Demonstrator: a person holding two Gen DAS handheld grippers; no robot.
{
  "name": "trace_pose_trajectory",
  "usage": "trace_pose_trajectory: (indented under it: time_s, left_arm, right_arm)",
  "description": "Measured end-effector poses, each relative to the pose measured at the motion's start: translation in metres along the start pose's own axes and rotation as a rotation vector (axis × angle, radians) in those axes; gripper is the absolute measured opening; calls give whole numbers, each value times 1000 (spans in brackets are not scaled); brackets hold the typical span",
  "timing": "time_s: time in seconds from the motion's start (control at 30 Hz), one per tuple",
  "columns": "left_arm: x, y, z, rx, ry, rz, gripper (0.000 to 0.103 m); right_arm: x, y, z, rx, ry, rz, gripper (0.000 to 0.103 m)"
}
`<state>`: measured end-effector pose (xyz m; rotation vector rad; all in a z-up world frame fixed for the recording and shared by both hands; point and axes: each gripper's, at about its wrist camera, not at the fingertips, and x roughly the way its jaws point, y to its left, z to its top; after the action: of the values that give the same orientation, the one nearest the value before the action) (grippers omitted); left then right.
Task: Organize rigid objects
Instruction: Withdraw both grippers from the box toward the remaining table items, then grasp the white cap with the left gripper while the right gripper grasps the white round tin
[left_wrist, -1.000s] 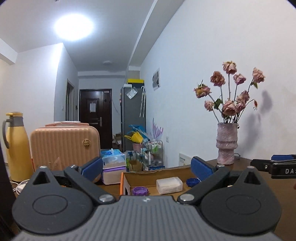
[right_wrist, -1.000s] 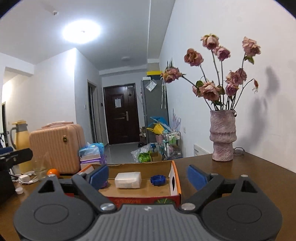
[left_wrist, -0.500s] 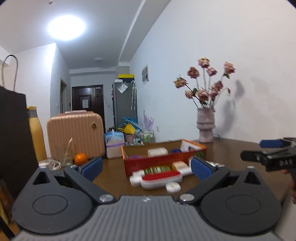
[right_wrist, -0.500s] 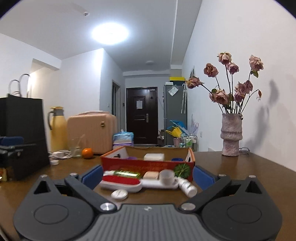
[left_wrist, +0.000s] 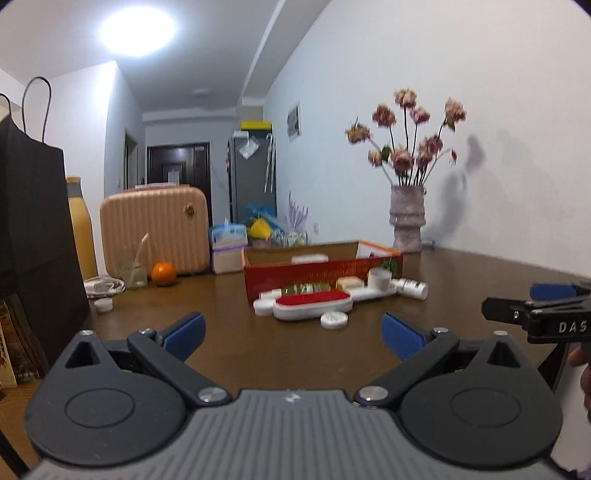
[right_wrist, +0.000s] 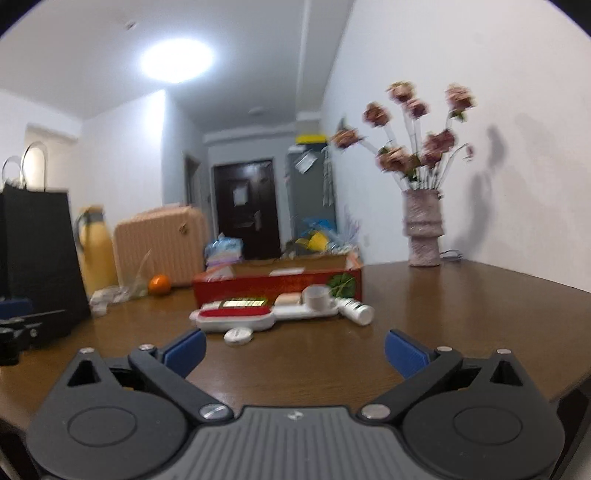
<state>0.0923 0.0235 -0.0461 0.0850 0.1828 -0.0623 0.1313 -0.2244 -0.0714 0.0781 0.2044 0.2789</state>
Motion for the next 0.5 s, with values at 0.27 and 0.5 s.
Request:
trace_pose_trajectory:
  time_s: [0.27, 0.5]
  left_arm:
    - [43, 36, 11, -53, 93, -13, 103]
    - [134, 86, 56, -6, 278, -130, 103]
  right_arm:
    - [57, 17, 18, -3, 101, 83, 102]
    - [146, 29, 38, -2, 307, 83, 87]
